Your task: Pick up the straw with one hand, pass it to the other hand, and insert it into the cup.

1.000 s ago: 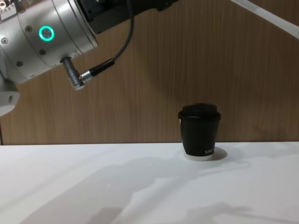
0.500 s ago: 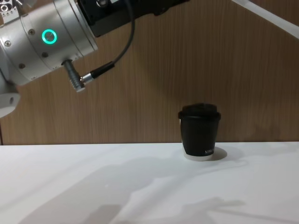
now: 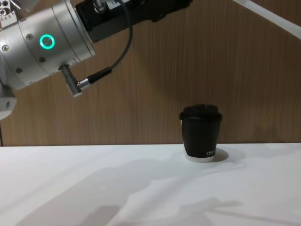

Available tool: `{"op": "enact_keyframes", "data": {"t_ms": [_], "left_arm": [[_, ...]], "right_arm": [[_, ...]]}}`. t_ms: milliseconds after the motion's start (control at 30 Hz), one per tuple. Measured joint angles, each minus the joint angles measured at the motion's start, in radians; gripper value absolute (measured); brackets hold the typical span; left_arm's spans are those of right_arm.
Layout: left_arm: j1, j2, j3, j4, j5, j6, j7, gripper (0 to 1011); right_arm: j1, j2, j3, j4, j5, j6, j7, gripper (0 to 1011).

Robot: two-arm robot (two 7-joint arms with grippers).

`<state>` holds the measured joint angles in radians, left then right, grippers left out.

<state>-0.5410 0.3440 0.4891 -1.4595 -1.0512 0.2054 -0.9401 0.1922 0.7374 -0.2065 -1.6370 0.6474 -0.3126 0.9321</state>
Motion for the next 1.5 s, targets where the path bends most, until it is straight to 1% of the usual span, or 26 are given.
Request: {"op": "enact_keyframes", "data": {"t_ms": [400,500,533,600,633,667,733,767,867,900,967,1000,1067,1133,1200,1233,1267,1333,1400,1433,1500], "left_arm": [[0.002,0.009,0.005,0.001,-0.008,-0.004,0.007,1000],[0.002,0.011,0.006,0.002,-0.009,-0.005,0.009,948],[0.002,0.012,0.007,0.002,-0.01,-0.005,0.009,908],[0.002,0.012,0.007,0.002,-0.01,-0.005,0.01,883],[0.002,0.013,0.007,0.002,-0.01,-0.005,0.01,834],[0.002,0.013,0.007,0.002,-0.01,-0.005,0.01,834],[0.002,0.013,0.008,0.002,-0.011,-0.005,0.01,772],[0.002,0.014,0.008,0.002,-0.011,-0.005,0.011,715],[0.002,0.014,0.008,0.002,-0.012,-0.006,0.011,645],[0.002,0.014,0.008,0.002,-0.012,-0.006,0.011,594],[0.002,0.015,0.008,0.002,-0.012,-0.006,0.011,560],[0.002,0.015,0.008,0.002,-0.012,-0.006,0.011,501],[0.002,0.015,0.009,0.002,-0.012,-0.006,0.012,429],[0.002,0.015,0.009,0.002,-0.012,-0.006,0.012,388],[0.002,0.015,0.009,0.002,-0.013,-0.006,0.012,304],[0.002,0.015,0.009,0.002,-0.013,-0.006,0.012,292],[0.002,0.015,0.009,0.002,-0.013,-0.006,0.012,226],[0.002,0.015,0.009,0.002,-0.013,-0.006,0.012,186],[0.002,0.016,0.009,0.002,-0.013,-0.006,0.013,108],[0.002,0.016,0.009,0.002,-0.013,-0.006,0.013,96],[0.002,0.016,0.009,0.002,-0.013,-0.006,0.013,40]], "right_arm": [[0.0,0.0,0.0,0.0,0.0,0.0,0.0,5],[0.0,0.0,0.0,0.0,0.0,0.0,0.0,5],[0.0,0.0,0.0,0.0,0.0,0.0,0.0,5],[0.0,0.0,0.0,0.0,0.0,0.0,0.0,5],[0.0,0.0,0.0,0.0,0.0,0.0,0.0,5],[0.0,0.0,0.0,0.0,0.0,0.0,0.0,5],[0.0,0.0,0.0,0.0,0.0,0.0,0.0,5],[0.0,0.0,0.0,0.0,0.0,0.0,0.0,5],[0.0,0.0,0.0,0.0,0.0,0.0,0.0,5],[0.0,0.0,0.0,0.0,0.0,0.0,0.0,5],[0.0,0.0,0.0,0.0,0.0,0.0,0.0,5],[0.0,0.0,0.0,0.0,0.0,0.0,0.0,5],[0.0,0.0,0.0,0.0,0.0,0.0,0.0,5],[0.0,0.0,0.0,0.0,0.0,0.0,0.0,5],[0.0,0.0,0.0,0.0,0.0,0.0,0.0,4],[0.0,0.0,0.0,0.0,0.0,0.0,0.0,5],[0.0,0.0,0.0,0.0,0.0,0.0,0.0,5],[0.0,0.0,0.0,0.0,0.0,0.0,0.0,5],[0.0,0.0,0.0,0.0,0.0,0.0,0.0,5],[0.0,0.0,0.0,0.0,0.0,0.0,0.0,5],[0.0,0.0,0.0,0.0,0.0,0.0,0.0,5]]}}
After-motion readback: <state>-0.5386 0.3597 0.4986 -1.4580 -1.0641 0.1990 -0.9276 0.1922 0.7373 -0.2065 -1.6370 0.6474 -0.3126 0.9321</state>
